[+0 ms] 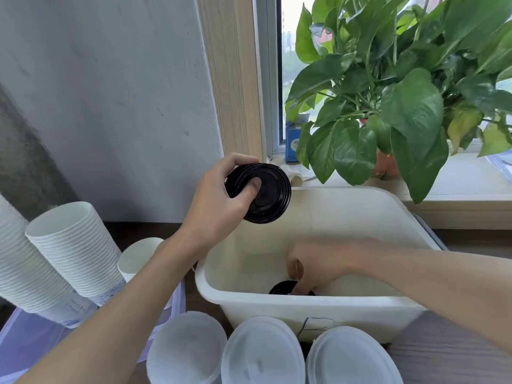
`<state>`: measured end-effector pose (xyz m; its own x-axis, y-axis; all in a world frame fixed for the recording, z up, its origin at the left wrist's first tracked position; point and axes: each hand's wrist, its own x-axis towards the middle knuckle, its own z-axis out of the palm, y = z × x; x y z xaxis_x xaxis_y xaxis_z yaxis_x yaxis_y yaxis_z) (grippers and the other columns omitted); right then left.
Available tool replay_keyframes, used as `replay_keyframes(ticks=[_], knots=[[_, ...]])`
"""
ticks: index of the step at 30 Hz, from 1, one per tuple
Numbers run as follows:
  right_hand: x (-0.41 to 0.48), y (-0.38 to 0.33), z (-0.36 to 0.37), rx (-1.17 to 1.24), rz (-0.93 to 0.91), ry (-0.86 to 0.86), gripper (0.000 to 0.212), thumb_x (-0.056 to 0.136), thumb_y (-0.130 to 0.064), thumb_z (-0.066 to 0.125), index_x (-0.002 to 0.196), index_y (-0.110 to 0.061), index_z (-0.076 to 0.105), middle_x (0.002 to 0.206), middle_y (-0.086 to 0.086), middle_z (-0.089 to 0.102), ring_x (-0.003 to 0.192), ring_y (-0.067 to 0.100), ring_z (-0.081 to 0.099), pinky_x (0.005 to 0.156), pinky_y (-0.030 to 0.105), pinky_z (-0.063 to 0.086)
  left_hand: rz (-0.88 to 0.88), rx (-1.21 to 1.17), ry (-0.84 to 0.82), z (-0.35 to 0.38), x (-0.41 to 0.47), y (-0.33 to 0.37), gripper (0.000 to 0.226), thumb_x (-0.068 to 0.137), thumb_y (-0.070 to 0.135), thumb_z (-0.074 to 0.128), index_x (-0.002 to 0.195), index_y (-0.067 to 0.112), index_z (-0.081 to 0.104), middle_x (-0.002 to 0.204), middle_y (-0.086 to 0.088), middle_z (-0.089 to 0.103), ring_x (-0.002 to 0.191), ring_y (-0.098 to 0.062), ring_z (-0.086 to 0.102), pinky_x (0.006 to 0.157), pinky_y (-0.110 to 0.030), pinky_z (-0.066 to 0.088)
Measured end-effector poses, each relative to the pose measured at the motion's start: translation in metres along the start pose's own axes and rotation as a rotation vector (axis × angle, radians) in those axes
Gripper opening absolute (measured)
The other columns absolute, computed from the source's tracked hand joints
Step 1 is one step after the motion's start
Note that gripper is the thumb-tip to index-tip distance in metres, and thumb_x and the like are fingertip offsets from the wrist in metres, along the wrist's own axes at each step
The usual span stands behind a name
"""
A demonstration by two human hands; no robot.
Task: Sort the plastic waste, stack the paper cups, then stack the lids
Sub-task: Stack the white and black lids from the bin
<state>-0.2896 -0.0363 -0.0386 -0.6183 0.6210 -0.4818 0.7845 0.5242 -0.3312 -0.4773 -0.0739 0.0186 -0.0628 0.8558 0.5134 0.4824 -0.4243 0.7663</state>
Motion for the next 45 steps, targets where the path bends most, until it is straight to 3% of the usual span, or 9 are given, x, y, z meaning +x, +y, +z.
replay_keyframes(ticks=[4, 12, 20, 23, 26, 29, 37, 40, 45], knots=[[0.001, -0.003, 0.001, -0.031, -0.019, 0.031, 0.027, 0.082, -0.024, 0.072, 0.067, -0.009, 0.056, 0.064, 0.002, 0.051, 0.053, 0.014, 0.039, 0.048, 0.024, 0.030, 0.002, -0.003, 0.002, 0.001, 0.001, -0.002, 0.022, 0.087, 0.025, 0.064, 0.106, 0.037, 0.064, 0.098, 0.017, 0.072, 0.101, -0.010, 0.067, 0.091, -0.045, 0.057], [-0.010, 0.013, -0.026, 0.268, 0.017, 0.410, 0.019, 0.081, -0.008, 0.068, 0.071, 0.005, 0.057, 0.059, 0.007, 0.058, 0.050, 0.013, 0.055, 0.049, 0.018, 0.040, -0.007, -0.003, 0.012, 0.000, 0.002, -0.001, 0.023, 0.092, 0.019, 0.066, 0.106, 0.036, 0.062, 0.098, 0.015, 0.072, 0.099, -0.009, 0.068, 0.089, -0.041, 0.058], [-0.058, 0.016, -0.051, 0.491, -0.083, 0.657, 0.017, 0.088, -0.012, 0.067, 0.077, -0.004, 0.057, 0.060, 0.004, 0.061, 0.055, 0.012, 0.055, 0.057, 0.026, 0.044, -0.052, 0.015, 0.123, -0.001, 0.003, 0.008, 0.029, 0.096, 0.016, 0.061, 0.115, 0.038, 0.057, 0.102, 0.012, 0.067, 0.097, -0.003, 0.064, 0.090, -0.033, 0.056], [-0.072, 0.010, -0.055, 0.658, -0.184, 0.767, 0.010, 0.089, -0.010, 0.067, 0.081, -0.008, 0.061, 0.063, -0.001, 0.060, 0.050, 0.004, 0.051, 0.055, 0.022, 0.044, -0.066, 0.022, 0.095, 0.001, -0.001, 0.013, 0.036, 0.098, 0.020, 0.055, 0.125, 0.042, 0.057, 0.116, 0.015, 0.062, 0.112, -0.001, 0.057, 0.091, -0.028, 0.054], [-0.074, 0.000, -0.057, 0.782, -0.249, 0.900, 0.006, 0.088, -0.008, 0.067, 0.083, -0.007, 0.063, 0.069, 0.006, 0.063, 0.055, 0.008, 0.051, 0.054, 0.020, 0.044, -0.093, -0.055, 0.002, 0.008, -0.002, 0.024, 0.031, 0.099, 0.015, 0.051, 0.114, 0.040, 0.064, 0.117, 0.010, 0.065, 0.111, -0.020, 0.063, 0.070, -0.045, 0.063], [-0.063, -0.009, -0.055, 0.809, -0.263, 0.995, 0.009, 0.088, -0.010, 0.067, 0.081, -0.007, 0.062, 0.070, 0.012, 0.064, 0.058, 0.010, 0.051, 0.058, 0.024, 0.045, -0.170, -0.153, -0.071, 0.019, -0.005, 0.038, 0.035, 0.103, 0.011, 0.046, 0.105, 0.039, 0.066, 0.103, 0.019, 0.068, 0.095, -0.016, 0.070, 0.062, -0.046, 0.063], [-0.040, -0.017, -0.051, 0.821, -0.203, 1.150, 0.021, 0.085, -0.009, 0.068, 0.070, -0.016, 0.055, 0.067, 0.004, 0.061, 0.060, 0.016, 0.053, 0.064, 0.038, 0.051, -0.329, -0.360, -0.143, 0.023, -0.005, 0.038, 0.029, 0.096, 0.055, 0.047, 0.105, 0.037, 0.068, 0.106, 0.007, 0.072, 0.098, -0.019, 0.072, 0.071, -0.050, 0.063], [-0.037, -0.020, -0.050, 0.805, -0.210, 1.205, 0.020, 0.087, -0.011, 0.067, 0.073, -0.013, 0.053, 0.065, 0.000, 0.056, 0.059, 0.011, 0.049, 0.059, 0.028, 0.045, -0.265, -0.322, -0.128, 0.024, -0.005, 0.032, 0.023, 0.091, 0.035, 0.066, 0.113, 0.035, 0.061, 0.101, 0.017, 0.069, 0.098, -0.014, 0.072, 0.068, -0.047, 0.064], [-0.036, -0.025, -0.049, 0.901, -0.278, 1.127, 0.020, 0.097, -0.027, 0.056, 0.105, -0.009, 0.051, 0.092, -0.004, 0.059, 0.075, 0.000, 0.054, 0.065, 0.009, 0.044, -0.208, -0.302, -0.101, 0.028, -0.006, 0.030, 0.027, 0.100, 0.013, 0.056, 0.112, 0.036, 0.059, 0.102, 0.016, 0.065, 0.097, -0.013, 0.071, 0.062, -0.045, 0.063]])
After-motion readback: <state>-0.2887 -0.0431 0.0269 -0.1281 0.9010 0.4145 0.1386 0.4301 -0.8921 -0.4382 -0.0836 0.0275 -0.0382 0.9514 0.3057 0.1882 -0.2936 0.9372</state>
